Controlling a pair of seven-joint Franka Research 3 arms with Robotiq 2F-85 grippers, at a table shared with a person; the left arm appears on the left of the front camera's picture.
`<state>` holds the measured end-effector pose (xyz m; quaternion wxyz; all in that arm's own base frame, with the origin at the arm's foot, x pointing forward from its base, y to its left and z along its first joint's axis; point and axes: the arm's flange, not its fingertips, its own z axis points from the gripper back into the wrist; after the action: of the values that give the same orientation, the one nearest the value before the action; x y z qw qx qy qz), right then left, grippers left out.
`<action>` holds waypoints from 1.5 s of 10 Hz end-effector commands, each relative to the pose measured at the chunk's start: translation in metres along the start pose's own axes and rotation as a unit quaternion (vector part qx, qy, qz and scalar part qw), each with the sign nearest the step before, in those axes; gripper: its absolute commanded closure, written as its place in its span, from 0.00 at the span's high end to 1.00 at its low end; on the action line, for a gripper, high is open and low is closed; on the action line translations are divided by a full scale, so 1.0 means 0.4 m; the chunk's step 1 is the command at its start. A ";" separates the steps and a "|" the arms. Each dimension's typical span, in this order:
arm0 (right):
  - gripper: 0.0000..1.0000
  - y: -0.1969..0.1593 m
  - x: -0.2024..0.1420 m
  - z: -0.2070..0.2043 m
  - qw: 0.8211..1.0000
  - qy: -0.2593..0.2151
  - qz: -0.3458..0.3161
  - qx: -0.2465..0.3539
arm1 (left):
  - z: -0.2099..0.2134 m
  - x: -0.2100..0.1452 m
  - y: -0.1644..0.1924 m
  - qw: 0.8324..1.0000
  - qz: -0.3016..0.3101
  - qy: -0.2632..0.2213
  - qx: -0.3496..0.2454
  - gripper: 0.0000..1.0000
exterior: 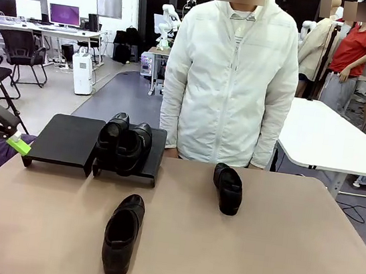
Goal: Organize the shoes by placing them on the stand.
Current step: Place the Shoe from the middle of the table onto the Shoes Stand.
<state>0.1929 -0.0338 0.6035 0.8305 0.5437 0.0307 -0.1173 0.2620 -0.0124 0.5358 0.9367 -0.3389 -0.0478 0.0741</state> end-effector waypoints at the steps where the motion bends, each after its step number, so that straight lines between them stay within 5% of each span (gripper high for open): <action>1: 1.00 0.012 0.004 0.006 1.000 0.002 0.014 0.009 | 0.008 -0.001 0.002 1.000 -0.002 0.003 -0.004 1.00; 5: 1.00 0.000 0.000 0.000 1.000 0.000 0.000 0.000 | 0.008 -0.001 0.002 1.000 -0.002 0.003 -0.004 1.00; 7: 1.00 0.051 0.095 -0.141 0.988 -0.006 -0.049 -0.146 | 0.008 -0.001 0.002 1.000 -0.002 0.003 -0.004 1.00; 8: 1.00 0.055 0.123 -0.166 0.987 -0.027 -0.077 -0.142 | 0.008 -0.001 0.002 1.000 -0.002 0.003 -0.004 1.00; 9: 1.00 0.014 0.041 -0.085 0.997 -0.001 -0.020 -0.071 | 0.000 0.000 0.000 1.000 0.000 0.000 0.000 1.00; 10: 1.00 0.014 0.041 -0.085 0.997 -0.001 -0.020 -0.071 | 0.066 -0.061 -0.055 0.999 -0.010 -0.028 0.014 1.00; 11: 1.00 0.014 0.041 -0.085 0.997 -0.001 -0.020 -0.071 | 0.039 -0.124 -0.148 0.992 -0.025 -0.077 0.098 1.00; 13: 1.00 0.014 0.041 -0.085 0.997 -0.001 -0.020 -0.071 | -0.104 -0.152 -0.339 0.973 -0.134 -0.033 0.183 1.00; 15: 1.00 0.014 0.041 -0.085 0.997 -0.001 -0.020 -0.071 | -0.290 -0.120 -0.429 0.958 -0.141 -0.001 0.251 1.00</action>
<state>0.2127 -0.0042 0.5929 0.8627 0.4842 0.0481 -0.1376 0.2064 -0.2140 0.5637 0.9866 -0.1190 -0.0925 -0.0627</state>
